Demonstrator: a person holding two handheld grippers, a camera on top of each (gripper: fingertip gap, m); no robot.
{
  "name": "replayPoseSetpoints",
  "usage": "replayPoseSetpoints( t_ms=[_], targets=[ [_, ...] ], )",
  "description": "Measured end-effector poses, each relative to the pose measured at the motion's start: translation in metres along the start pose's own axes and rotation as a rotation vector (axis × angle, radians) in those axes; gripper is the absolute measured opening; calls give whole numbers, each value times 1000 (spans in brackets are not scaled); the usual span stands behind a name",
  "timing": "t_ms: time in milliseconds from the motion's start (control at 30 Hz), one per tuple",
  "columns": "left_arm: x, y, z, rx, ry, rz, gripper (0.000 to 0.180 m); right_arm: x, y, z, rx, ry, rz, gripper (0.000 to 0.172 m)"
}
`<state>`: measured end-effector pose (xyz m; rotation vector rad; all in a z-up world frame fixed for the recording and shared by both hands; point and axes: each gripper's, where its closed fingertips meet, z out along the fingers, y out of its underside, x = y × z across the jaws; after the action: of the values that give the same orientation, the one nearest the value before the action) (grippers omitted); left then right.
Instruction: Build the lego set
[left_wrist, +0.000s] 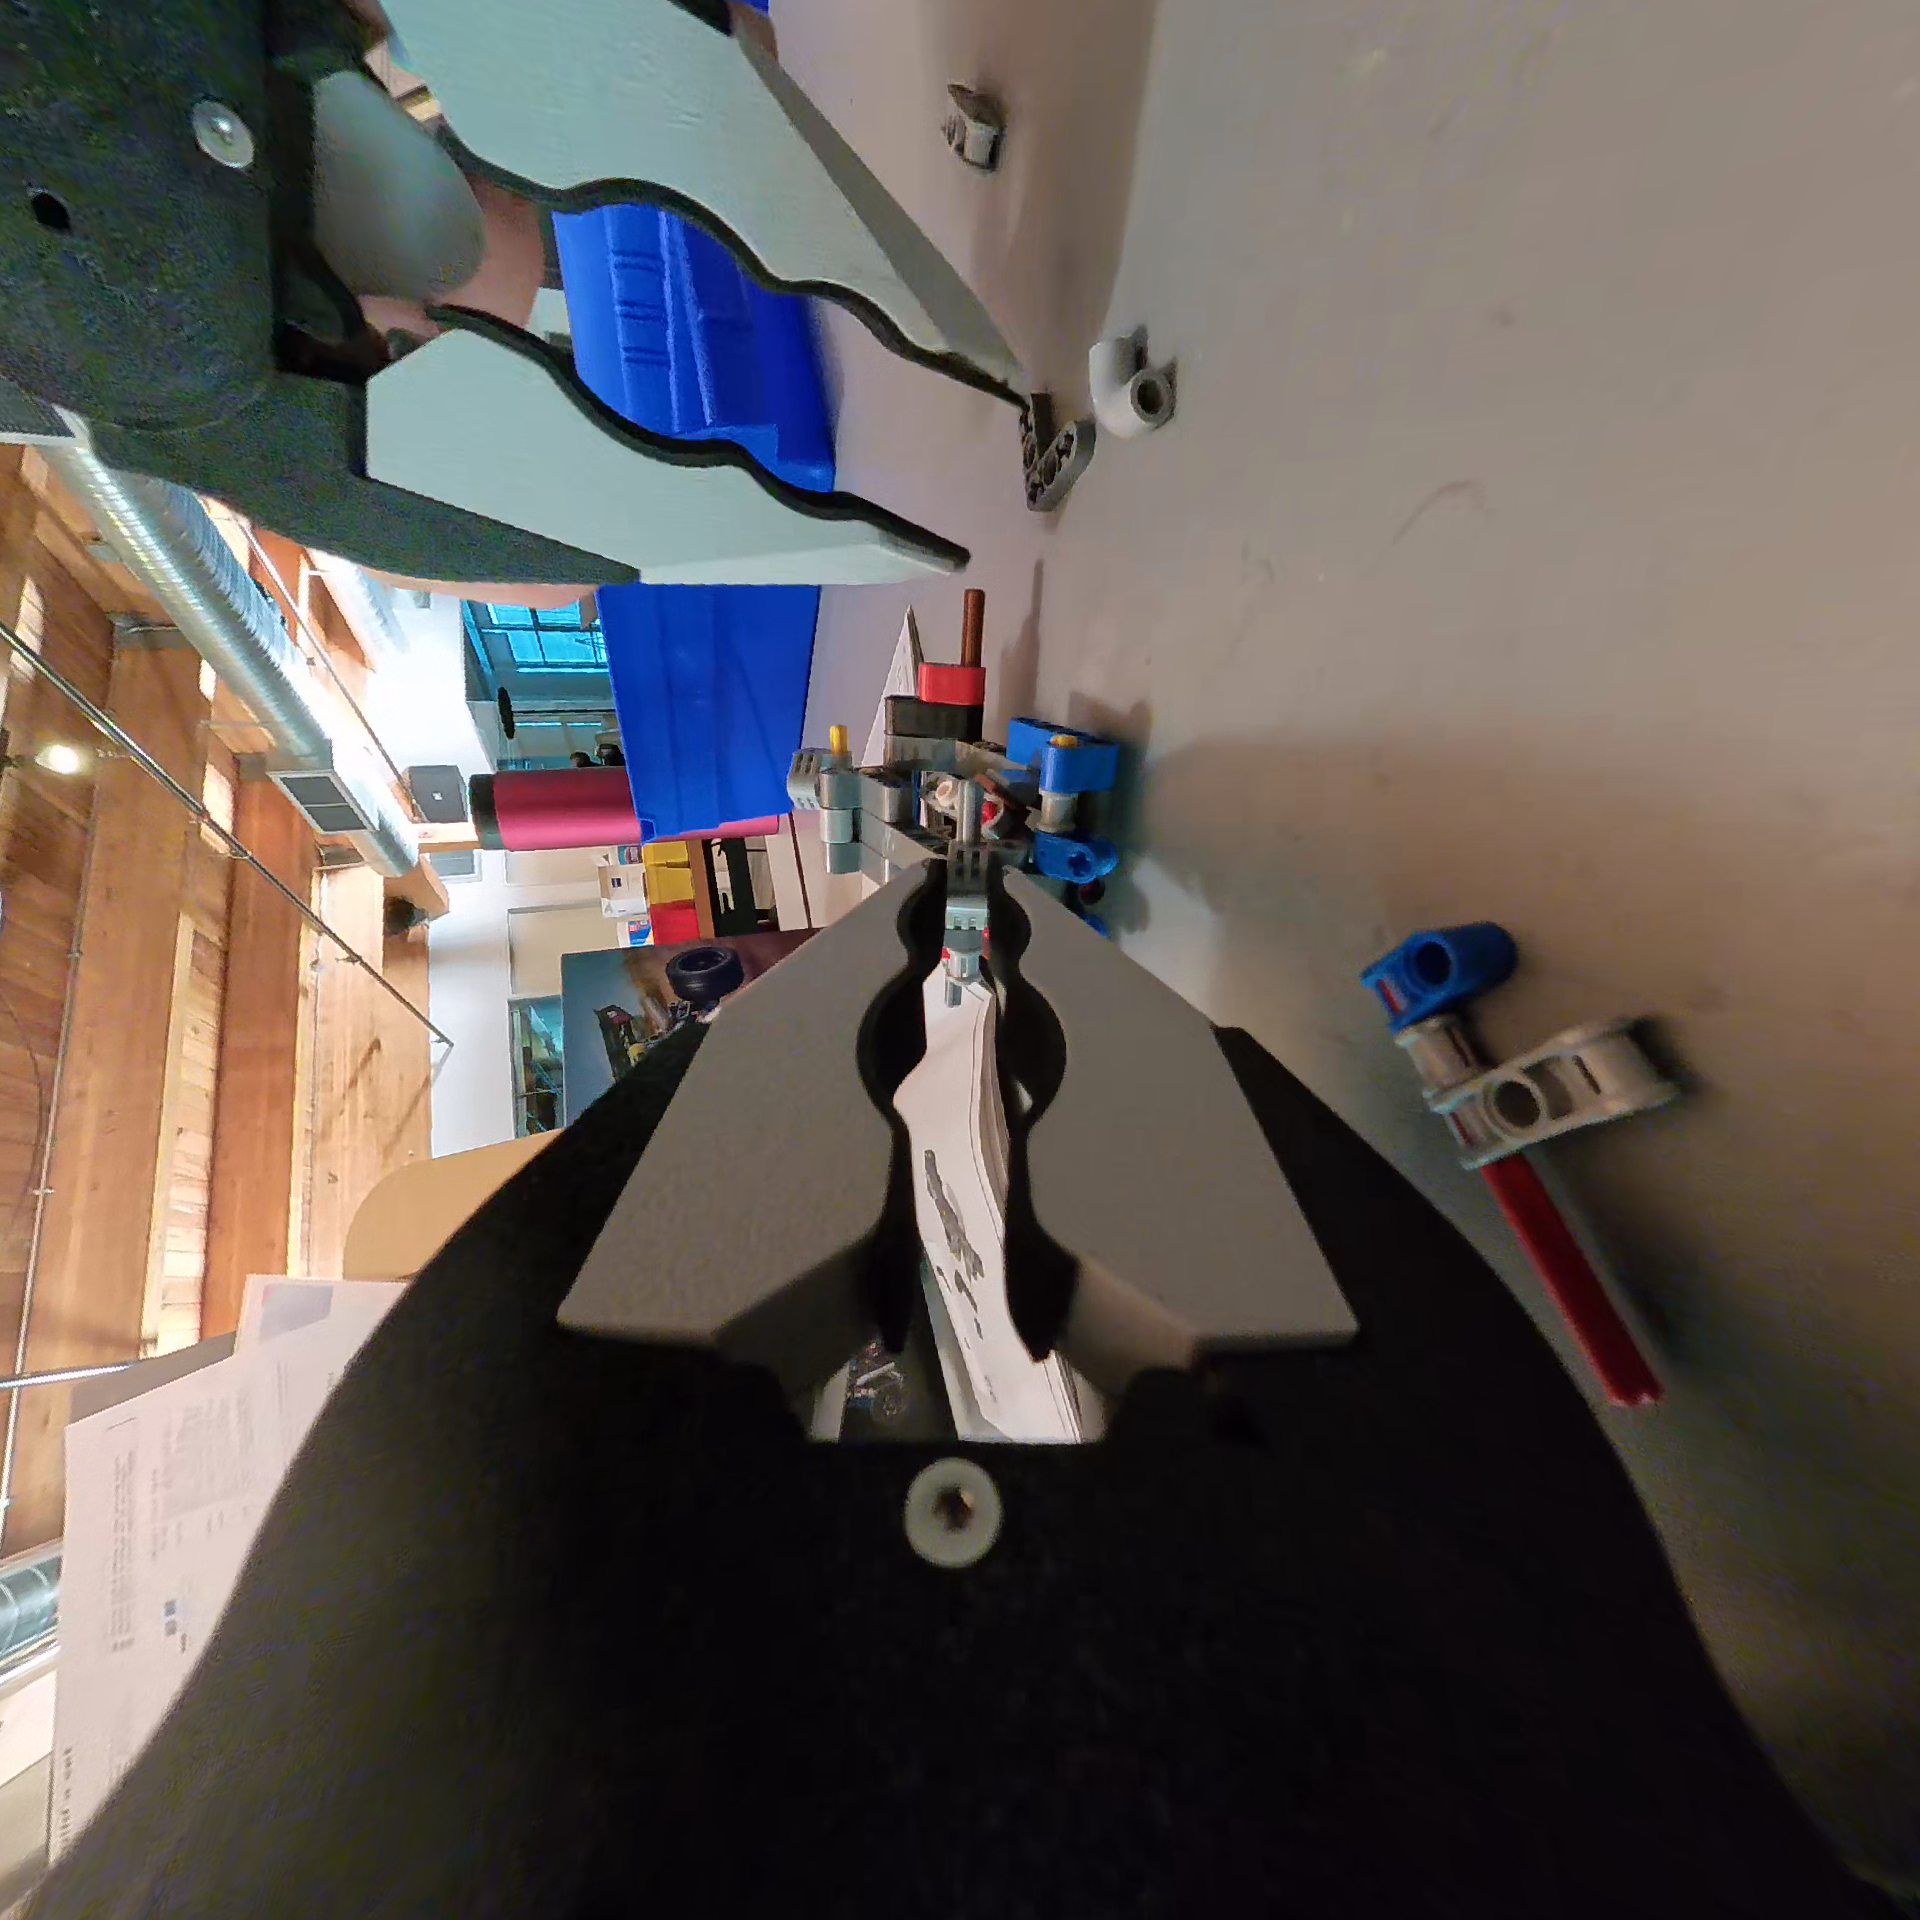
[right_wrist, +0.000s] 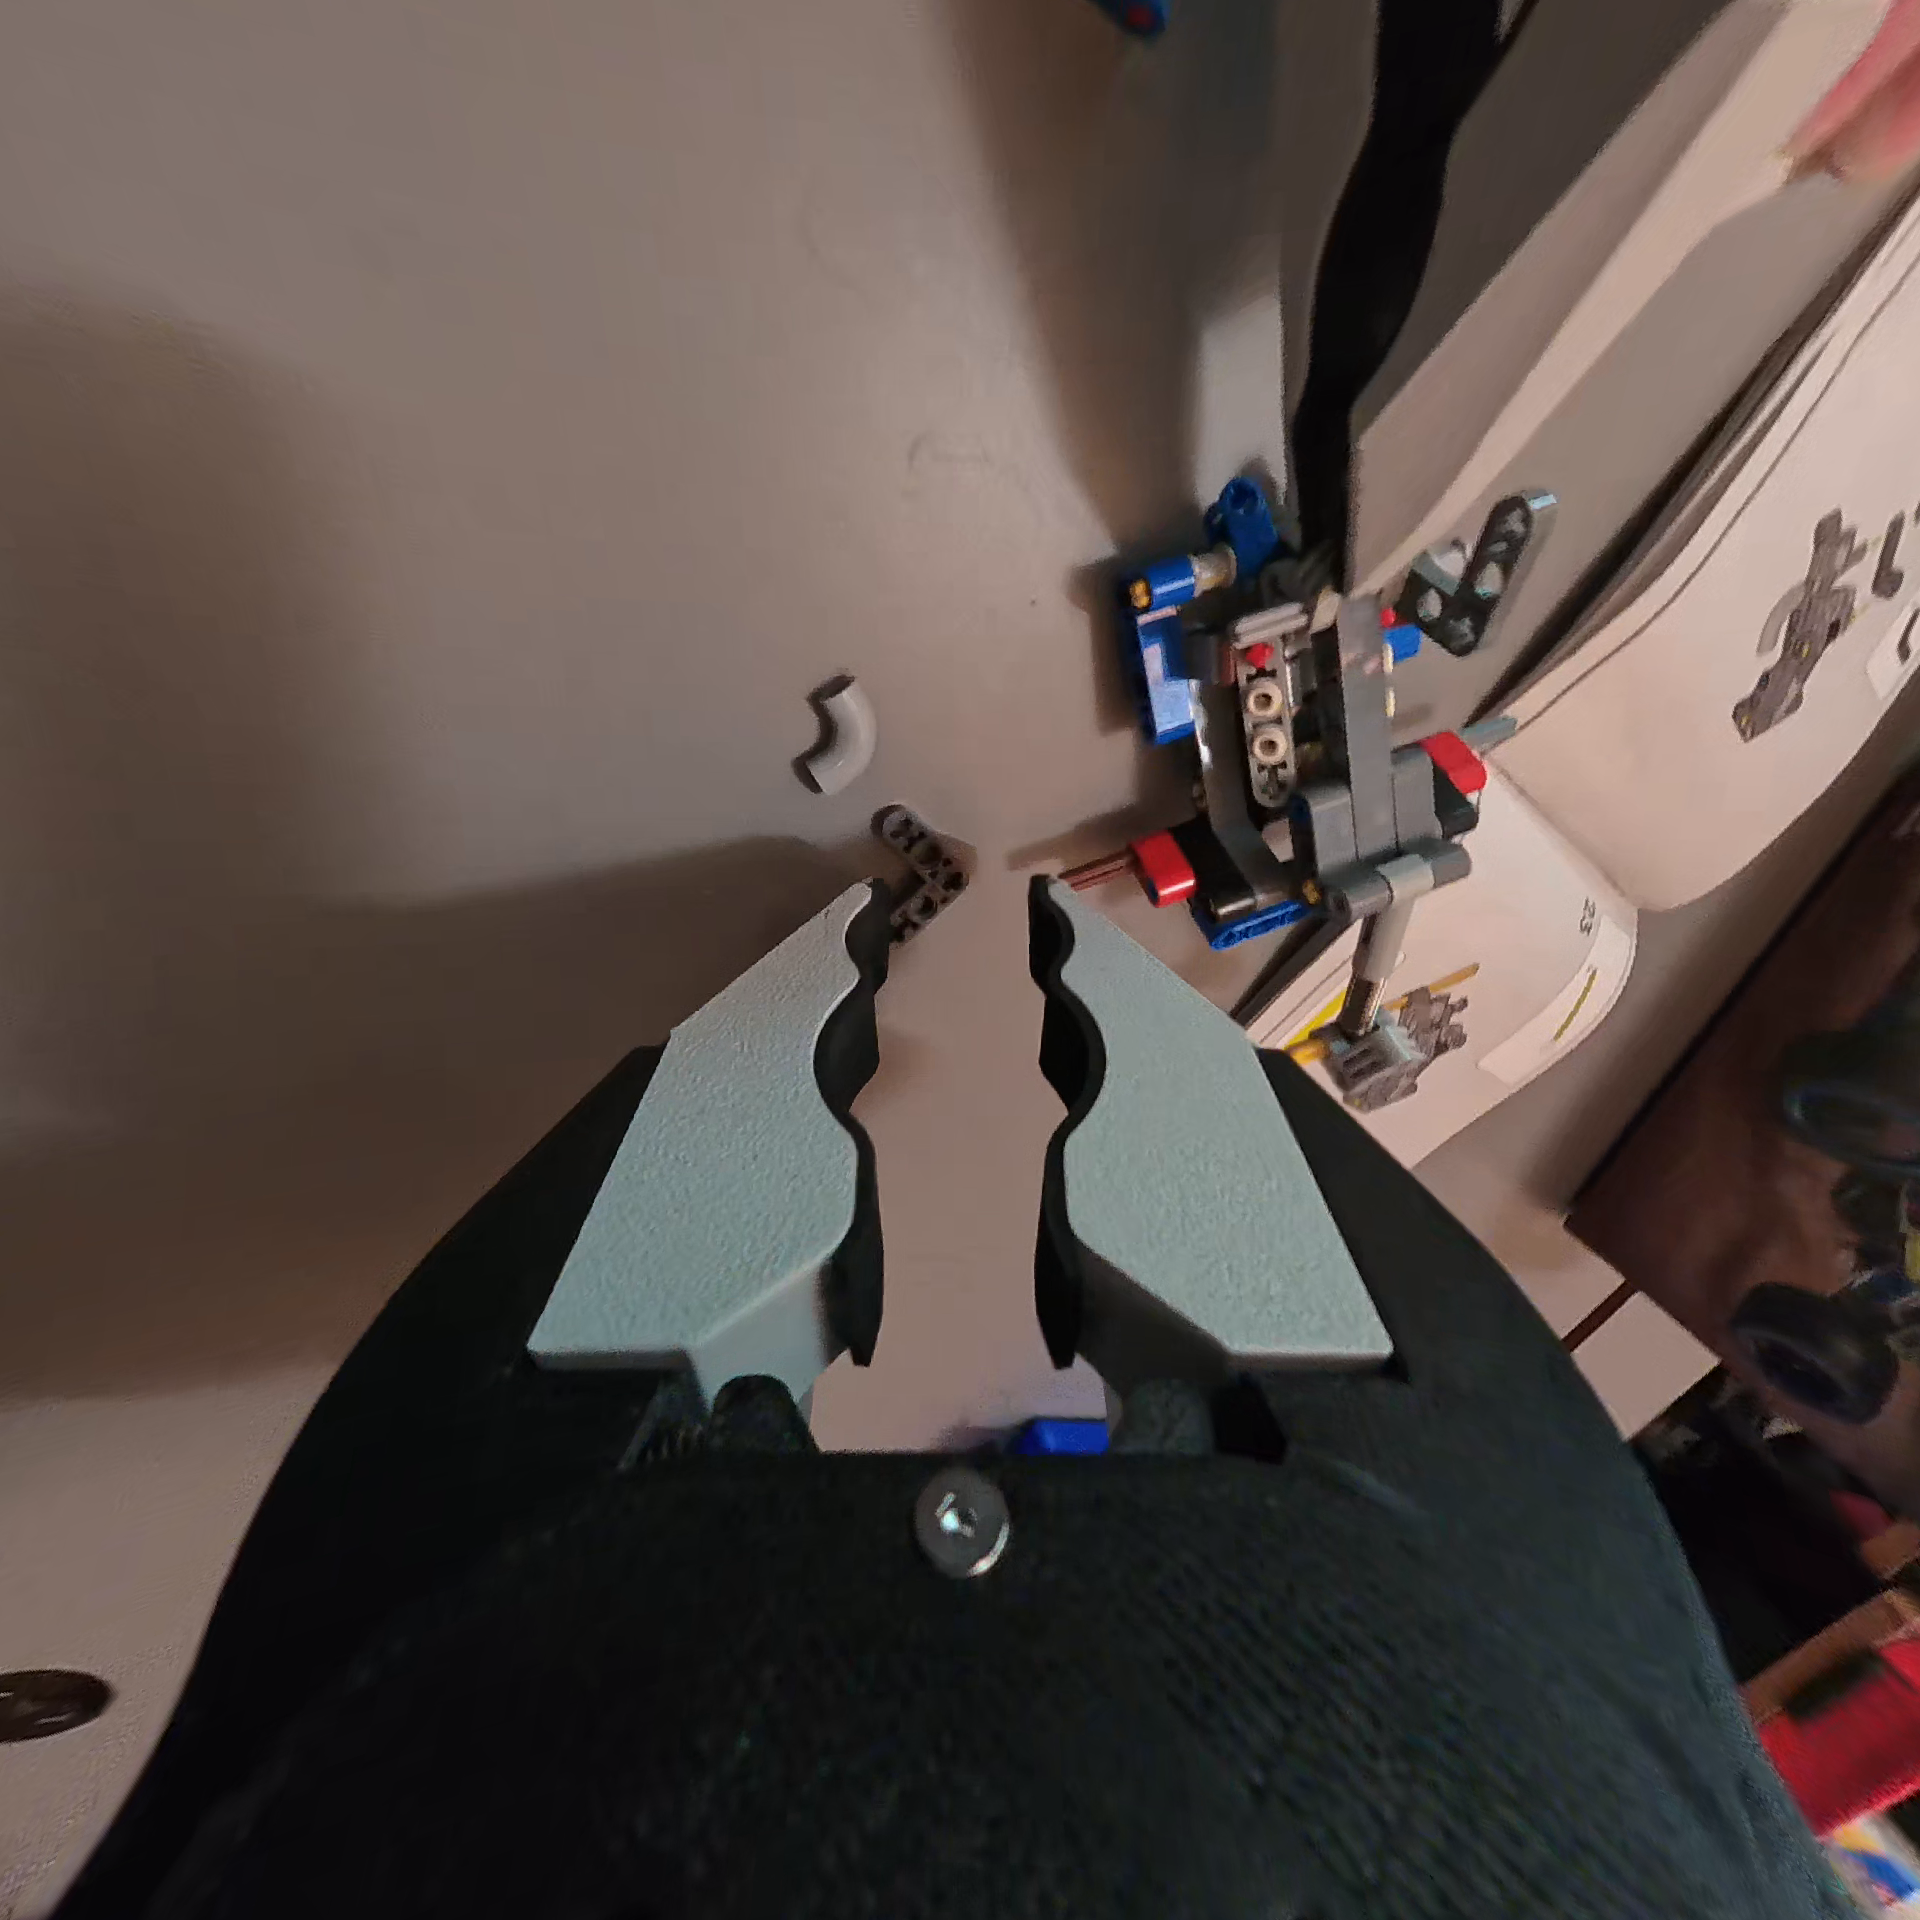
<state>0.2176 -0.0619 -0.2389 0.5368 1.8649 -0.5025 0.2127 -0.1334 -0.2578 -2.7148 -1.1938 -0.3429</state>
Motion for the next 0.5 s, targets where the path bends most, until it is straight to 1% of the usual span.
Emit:
replayPoseSetpoints(
  t_ms=[100,167,200,300,367,400,433,500],
  targets=[
    [0,0,0,3,0,-4,4,1,-1,6,14,9,-65,23],
    [1,0,-1,4,-1,-3,4,-1,4,11,10,0,-82,14],
    [1,0,-1,6,0,-5,4,-2,4,12,26,-4,-73,7],
    [1,0,-1,8,-1,-3,4,-2,3,12,79,0,-19,6],
    [1,1,-1,8,-4,1,4,-2,2,11,112,0,79,6],
    [1,0,-1,8,-4,2,4,-3,2,10,121,-20,164,5],
    [1,1,-1,8,-5,3,4,-5,2,9,131,-51,263,4],
    [1,1,-1,7,-7,5,4,-6,3,8,130,-93,516,2]
  ],
)
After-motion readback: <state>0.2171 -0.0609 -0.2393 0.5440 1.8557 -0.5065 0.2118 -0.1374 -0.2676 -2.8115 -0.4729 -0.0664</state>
